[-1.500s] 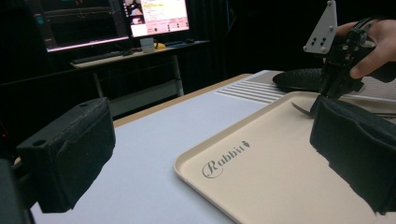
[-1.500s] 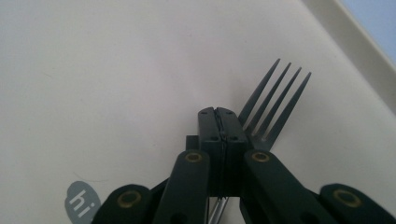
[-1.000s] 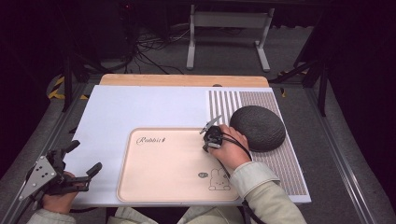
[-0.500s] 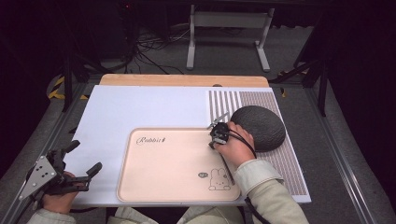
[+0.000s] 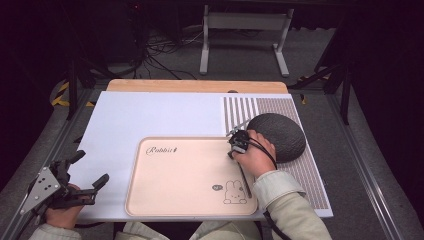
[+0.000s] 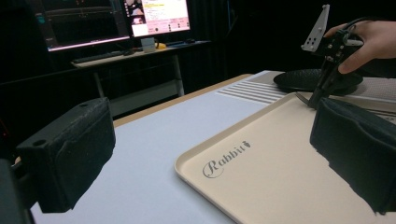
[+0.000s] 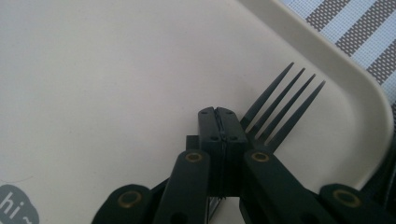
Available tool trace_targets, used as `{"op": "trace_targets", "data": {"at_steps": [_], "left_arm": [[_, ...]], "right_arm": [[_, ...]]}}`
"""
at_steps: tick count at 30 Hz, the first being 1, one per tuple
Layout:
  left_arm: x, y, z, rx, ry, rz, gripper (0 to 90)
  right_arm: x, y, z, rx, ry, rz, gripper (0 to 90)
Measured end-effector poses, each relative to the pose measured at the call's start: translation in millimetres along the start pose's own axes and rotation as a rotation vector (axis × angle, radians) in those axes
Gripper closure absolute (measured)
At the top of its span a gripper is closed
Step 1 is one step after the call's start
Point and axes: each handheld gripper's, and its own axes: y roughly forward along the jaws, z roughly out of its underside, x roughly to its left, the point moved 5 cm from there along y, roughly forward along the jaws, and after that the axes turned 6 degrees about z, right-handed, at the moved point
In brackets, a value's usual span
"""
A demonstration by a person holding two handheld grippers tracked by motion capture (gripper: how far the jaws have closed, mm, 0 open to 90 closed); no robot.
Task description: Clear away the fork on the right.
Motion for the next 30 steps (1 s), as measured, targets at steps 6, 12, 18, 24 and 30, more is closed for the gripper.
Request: {"op": "trace_targets", "data": {"at_steps": [6,12,18,24,30], "left_arm": [[0.0,-0.1,0.0,0.0,0.0,0.0,0.8],[-0.1,0.0,0.0,0.001,0.0,0.0,0.8],[-0.1,0.1,0.0,0.001,0.002,-0.001,0.8],[-0.1,0.0,0.0,0.001,0.001,-0.001,0.8],[-0.1,0.1,0.0,0.002,0.003,-0.001,0.8]], "right_arm": [[-3.9,-1.3,2.8,0.006,0.021,0.011,90.0],[-7.4,-2.5,5.3,0.007,0.039,0.019,90.0],[-12.2,-4.1,9.5,0.007,0.068,0.028,90.0],[-14.4,-5.5,11.7,0.016,0.083,0.035,90.0],[-15.9,-6.0,13.1,0.015,0.092,0.041,90.0]]}}
